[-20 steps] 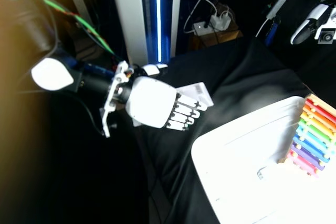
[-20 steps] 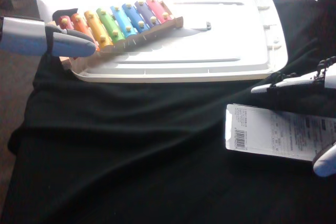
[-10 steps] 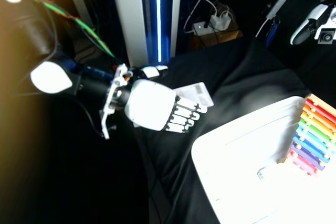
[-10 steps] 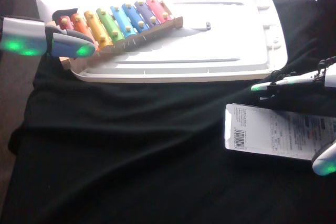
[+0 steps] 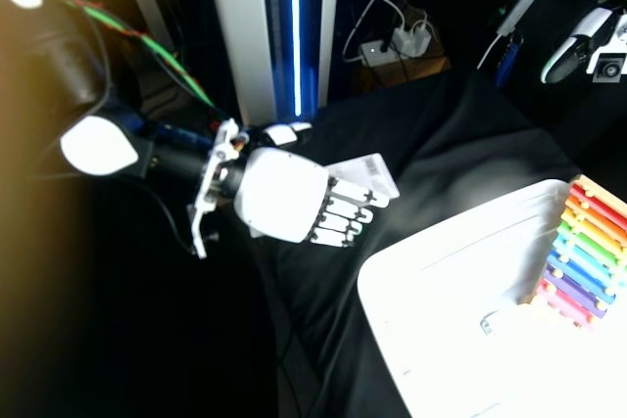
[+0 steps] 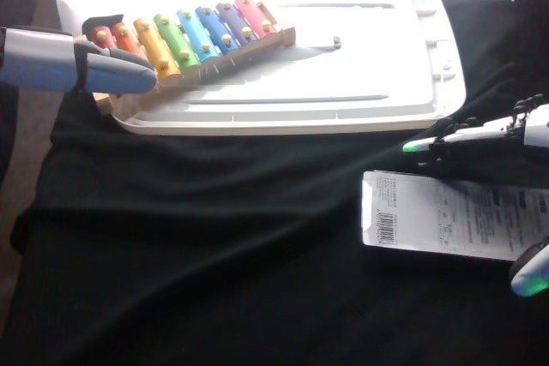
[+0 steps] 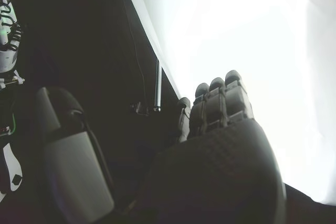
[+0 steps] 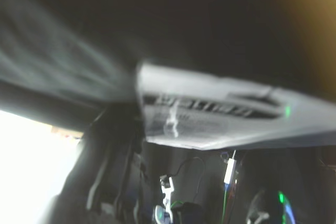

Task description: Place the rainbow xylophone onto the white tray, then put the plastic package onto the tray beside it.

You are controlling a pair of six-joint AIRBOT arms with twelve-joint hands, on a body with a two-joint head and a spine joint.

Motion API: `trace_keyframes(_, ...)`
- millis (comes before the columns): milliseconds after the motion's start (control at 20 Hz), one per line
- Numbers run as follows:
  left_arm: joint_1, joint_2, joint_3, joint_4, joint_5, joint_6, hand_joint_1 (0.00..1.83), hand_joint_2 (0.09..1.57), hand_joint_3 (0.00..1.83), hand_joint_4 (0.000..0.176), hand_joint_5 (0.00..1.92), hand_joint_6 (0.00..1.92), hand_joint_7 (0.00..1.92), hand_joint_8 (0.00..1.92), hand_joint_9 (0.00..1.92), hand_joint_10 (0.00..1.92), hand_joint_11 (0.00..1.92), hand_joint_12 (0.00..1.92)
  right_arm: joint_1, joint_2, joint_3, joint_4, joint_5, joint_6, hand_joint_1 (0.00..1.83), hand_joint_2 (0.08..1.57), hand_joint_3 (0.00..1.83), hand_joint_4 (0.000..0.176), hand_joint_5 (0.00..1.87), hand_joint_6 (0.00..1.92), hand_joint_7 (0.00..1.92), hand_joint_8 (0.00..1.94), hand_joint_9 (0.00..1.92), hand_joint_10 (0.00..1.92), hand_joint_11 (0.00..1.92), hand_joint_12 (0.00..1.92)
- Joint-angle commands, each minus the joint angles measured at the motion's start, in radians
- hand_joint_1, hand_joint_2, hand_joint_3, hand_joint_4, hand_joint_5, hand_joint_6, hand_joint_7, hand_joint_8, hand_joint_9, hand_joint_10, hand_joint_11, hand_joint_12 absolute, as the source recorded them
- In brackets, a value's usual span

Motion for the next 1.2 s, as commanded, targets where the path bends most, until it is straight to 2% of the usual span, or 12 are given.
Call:
trace_keyframes(0, -0.007, 0.001, -0.001, -0.02, -0.119, 0.0, 0.81, 0.74, 0.0, 0.125, 0.0, 0.0, 0.07, 0.01, 0.05, 0.01, 0.01, 0.0, -0.012, -0.03, -0.008, -0.023, 0.007, 0.023, 1.08, 0.73, 0.01, 0.082, 0.2, 0.01, 0.36, 0.0, 0.44, 0.01, 0.36, 0.38)
trace_keyframes(50, -0.007, 0.001, -0.001, -0.02, -0.119, 0.0, 0.81, 0.74, 0.0, 0.126, 0.0, 0.0, 0.07, 0.0, 0.05, 0.0, 0.01, 0.0, -0.014, -0.032, -0.008, -0.026, 0.007, 0.025, 1.22, 0.78, 0.01, 0.095, 0.23, 0.01, 0.38, 0.0, 0.5, 0.01, 0.42, 0.4)
trace_keyframes(250, -0.007, 0.0, -0.001, -0.02, -0.119, 0.0, 0.79, 0.75, 0.0, 0.129, 0.0, 0.0, 0.08, 0.0, 0.07, 0.01, 0.01, 0.0, -0.016, -0.034, -0.01, -0.047, 0.007, 0.029, 1.6, 1.02, 0.01, 0.0, 0.34, 0.0, 0.57, 0.02, 0.65, 0.31, 0.56, 0.69)
trace_keyframes(300, -0.007, 0.0, -0.001, -0.02, -0.119, 0.0, 0.8, 0.75, 0.0, 0.126, 0.0, 0.0, 0.07, 0.0, 0.06, 0.01, 0.0, 0.0, -0.016, -0.034, -0.011, -0.056, 0.007, 0.03, 1.73, 1.12, 0.04, 0.0, 0.37, 0.0, 0.6, 0.03, 0.47, 1.41, 0.71, 1.36)
trace_keyframes(350, -0.007, 0.0, -0.001, -0.02, -0.119, 0.0, 0.8, 0.75, 0.0, 0.121, 0.0, 0.0, 0.07, 0.0, 0.06, 0.01, 0.0, 0.0, -0.016, -0.034, -0.012, -0.061, 0.007, 0.03, 1.77, 1.18, 0.02, 0.0, 0.37, 0.0, 0.58, 0.03, 0.37, 1.74, 0.68, 1.57)
trace_keyframes(400, -0.007, 0.0, -0.001, -0.02, -0.119, 0.0, 0.8, 0.74, 0.0, 0.12, 0.0, 0.0, 0.07, 0.0, 0.07, 0.01, 0.0, 0.0, -0.016, -0.034, -0.012, -0.064, 0.007, 0.03, 1.65, 1.29, 0.01, 0.0, 0.39, 0.0, 0.31, 1.44, 0.37, 1.86, 0.64, 1.74)
trace_keyframes(450, -0.007, 0.0, -0.001, -0.02, -0.119, 0.0, 0.82, 0.74, 0.0, 0.13, 0.0, 0.0, 0.07, 0.0, 0.06, 0.0, 0.0, 0.0, -0.016, -0.034, -0.012, -0.066, 0.007, 0.03, 1.63, 1.32, 0.0, 0.0, 0.41, 0.01, 0.25, 1.73, 0.35, 1.91, 0.62, 1.82)
trace_keyframes(650, -0.007, -0.001, -0.001, -0.02, -0.119, 0.0, 0.84, 0.73, 0.0, 0.133, 0.0, 0.0, 0.07, 0.0, 0.05, 0.0, 0.0, 0.0, -0.016, -0.029, -0.011, -0.065, 0.007, 0.03, 1.77, 1.18, 0.0, 0.0, 0.47, 0.01, 0.29, 0.82, 0.44, 1.71, 0.65, 1.66)
trace_keyframes(700, -0.007, -0.001, -0.001, -0.02, -0.12, 0.0, 0.83, 0.74, 0.0, 0.13, 0.0, 0.0, 0.07, 0.0, 0.05, 0.0, 0.0, 0.0, -0.016, -0.029, -0.011, -0.065, 0.007, 0.03, 1.64, 1.18, 0.0, 0.0, 0.5, 0.01, 0.33, 0.72, 0.6, 1.57, 0.49, 1.28)
trace_keyframes(900, -0.007, -0.001, -0.001, -0.021, -0.121, 0.0, 0.82, 0.73, 0.0, 0.132, 0.0, 0.0, 0.07, 0.0, 0.04, 0.0, 0.0, 0.0, -0.016, -0.029, -0.008, -0.065, 0.007, 0.034, 1.73, 1.12, 0.0, 0.0, 0.62, 0.07, 0.3, 1.01, 0.68, 1.52, 0.67, 1.4)
trace_keyframes(1000, -0.007, -0.001, -0.001, -0.021, -0.121, 0.0, 0.83, 0.73, 0.0, 0.132, 0.0, 0.0, 0.06, 0.0, 0.04, 0.0, 0.0, 0.0, -0.016, -0.029, -0.008, -0.065, 0.007, 0.034, 1.65, 1.19, 0.01, 0.039, 0.21, 1.27, 0.16, 1.52, 0.6, 1.63, 0.68, 1.64)
trace_keyframes(1150, -0.007, -0.001, -0.001, -0.021, -0.121, 0.0, 0.84, 0.72, 0.0, 0.136, 0.0, 0.0, 0.06, 0.0, 0.05, 0.0, 0.0, 0.0, -0.016, -0.029, -0.008, -0.065, 0.008, 0.034, 1.54, 1.16, 0.0, 0.033, 0.19, 1.91, 0.27, 1.92, 0.44, 1.91, 0.66, 1.91)
